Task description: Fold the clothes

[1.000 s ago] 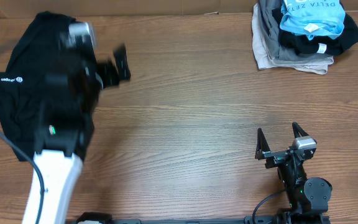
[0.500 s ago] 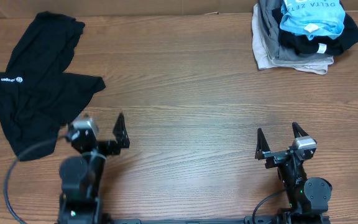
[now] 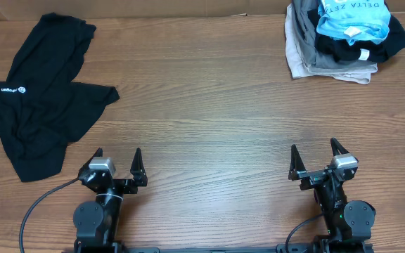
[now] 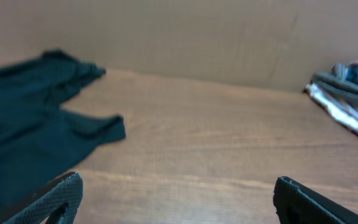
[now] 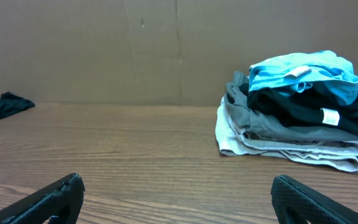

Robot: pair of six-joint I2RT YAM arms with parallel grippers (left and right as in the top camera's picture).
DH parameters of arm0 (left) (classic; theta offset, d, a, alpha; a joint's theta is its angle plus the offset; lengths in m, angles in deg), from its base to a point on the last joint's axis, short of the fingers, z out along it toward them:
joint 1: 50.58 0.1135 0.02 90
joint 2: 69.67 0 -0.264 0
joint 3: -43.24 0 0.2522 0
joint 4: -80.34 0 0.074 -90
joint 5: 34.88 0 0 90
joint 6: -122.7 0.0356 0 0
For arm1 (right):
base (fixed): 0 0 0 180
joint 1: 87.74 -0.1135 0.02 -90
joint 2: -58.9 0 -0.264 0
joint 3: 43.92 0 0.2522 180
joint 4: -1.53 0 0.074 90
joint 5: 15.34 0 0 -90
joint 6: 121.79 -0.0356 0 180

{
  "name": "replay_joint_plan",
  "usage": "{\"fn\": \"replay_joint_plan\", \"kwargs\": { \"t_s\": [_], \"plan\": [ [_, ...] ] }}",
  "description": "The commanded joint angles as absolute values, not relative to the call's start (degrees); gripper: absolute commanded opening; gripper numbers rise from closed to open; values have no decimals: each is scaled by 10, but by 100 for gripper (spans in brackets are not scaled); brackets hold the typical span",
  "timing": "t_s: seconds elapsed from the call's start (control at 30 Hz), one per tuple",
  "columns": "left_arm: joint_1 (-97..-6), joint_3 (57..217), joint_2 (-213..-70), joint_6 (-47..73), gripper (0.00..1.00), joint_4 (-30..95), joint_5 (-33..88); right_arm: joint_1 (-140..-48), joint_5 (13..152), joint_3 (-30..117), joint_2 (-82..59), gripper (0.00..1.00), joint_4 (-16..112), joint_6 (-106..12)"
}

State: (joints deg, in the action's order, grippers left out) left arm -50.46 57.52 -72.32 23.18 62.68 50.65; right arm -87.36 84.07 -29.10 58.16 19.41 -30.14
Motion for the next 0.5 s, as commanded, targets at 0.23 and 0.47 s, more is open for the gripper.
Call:
{"fn": "replay_joint_plan", "kwargs": {
  "t_s": [0.23,0.47],
  "plan": [
    [-499,573,-699,276,100,625,506,-871,835,-297,587,100,192,-303],
    [-499,573,-699,276,100,625,506,-871,835,-297,587,100,192,-303]
  ]
}}
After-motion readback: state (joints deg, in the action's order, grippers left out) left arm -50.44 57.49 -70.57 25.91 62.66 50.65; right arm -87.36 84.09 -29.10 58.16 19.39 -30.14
